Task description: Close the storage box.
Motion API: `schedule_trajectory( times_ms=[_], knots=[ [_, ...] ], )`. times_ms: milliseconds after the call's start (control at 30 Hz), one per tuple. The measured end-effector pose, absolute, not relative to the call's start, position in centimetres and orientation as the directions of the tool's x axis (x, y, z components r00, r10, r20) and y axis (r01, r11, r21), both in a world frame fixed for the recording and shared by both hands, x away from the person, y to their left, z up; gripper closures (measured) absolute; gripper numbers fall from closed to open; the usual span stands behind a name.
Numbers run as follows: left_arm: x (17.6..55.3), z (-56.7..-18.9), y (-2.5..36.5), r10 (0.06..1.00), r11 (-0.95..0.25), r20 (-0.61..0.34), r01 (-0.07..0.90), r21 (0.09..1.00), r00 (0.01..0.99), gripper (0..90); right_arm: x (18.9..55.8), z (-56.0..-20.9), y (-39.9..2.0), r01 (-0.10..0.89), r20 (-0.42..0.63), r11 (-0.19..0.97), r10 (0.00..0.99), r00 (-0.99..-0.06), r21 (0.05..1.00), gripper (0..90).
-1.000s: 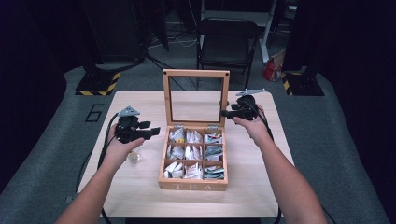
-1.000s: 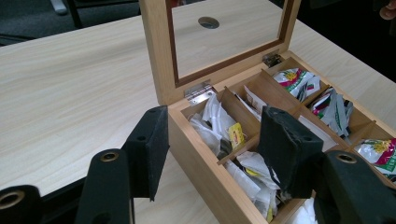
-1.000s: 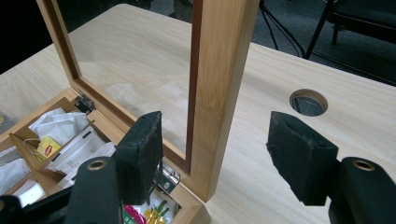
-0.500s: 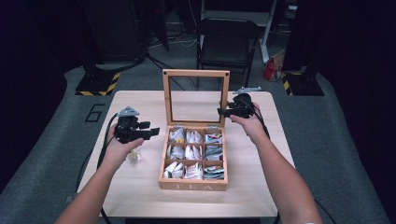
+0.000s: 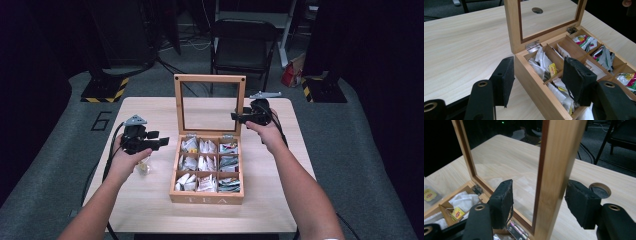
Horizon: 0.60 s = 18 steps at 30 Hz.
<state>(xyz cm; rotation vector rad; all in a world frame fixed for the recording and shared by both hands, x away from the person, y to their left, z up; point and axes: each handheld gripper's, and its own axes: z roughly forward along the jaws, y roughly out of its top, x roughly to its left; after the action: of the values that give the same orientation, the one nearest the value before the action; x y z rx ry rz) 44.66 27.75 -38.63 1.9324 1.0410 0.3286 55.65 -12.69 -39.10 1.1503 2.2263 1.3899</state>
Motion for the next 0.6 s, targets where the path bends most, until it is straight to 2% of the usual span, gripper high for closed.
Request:
schedule_trajectory(
  times_ms=[200,600],
  knots=[
    [44.71,-38.27,27.8,0.775,-0.252,-0.161,0.532,0.808,0.612,43.0,55.46,-38.3,-11.93,0.477,0.126,0.272,0.75,-0.65,0.836,38.1],
    [44.98,-38.01,27.79,0.776,-0.244,-0.164,0.53,0.812,0.609,43.2,54.99,-37.99,-12.65,0.48,0.138,0.268,0.743,-0.655,0.836,50.9]
  ],
)
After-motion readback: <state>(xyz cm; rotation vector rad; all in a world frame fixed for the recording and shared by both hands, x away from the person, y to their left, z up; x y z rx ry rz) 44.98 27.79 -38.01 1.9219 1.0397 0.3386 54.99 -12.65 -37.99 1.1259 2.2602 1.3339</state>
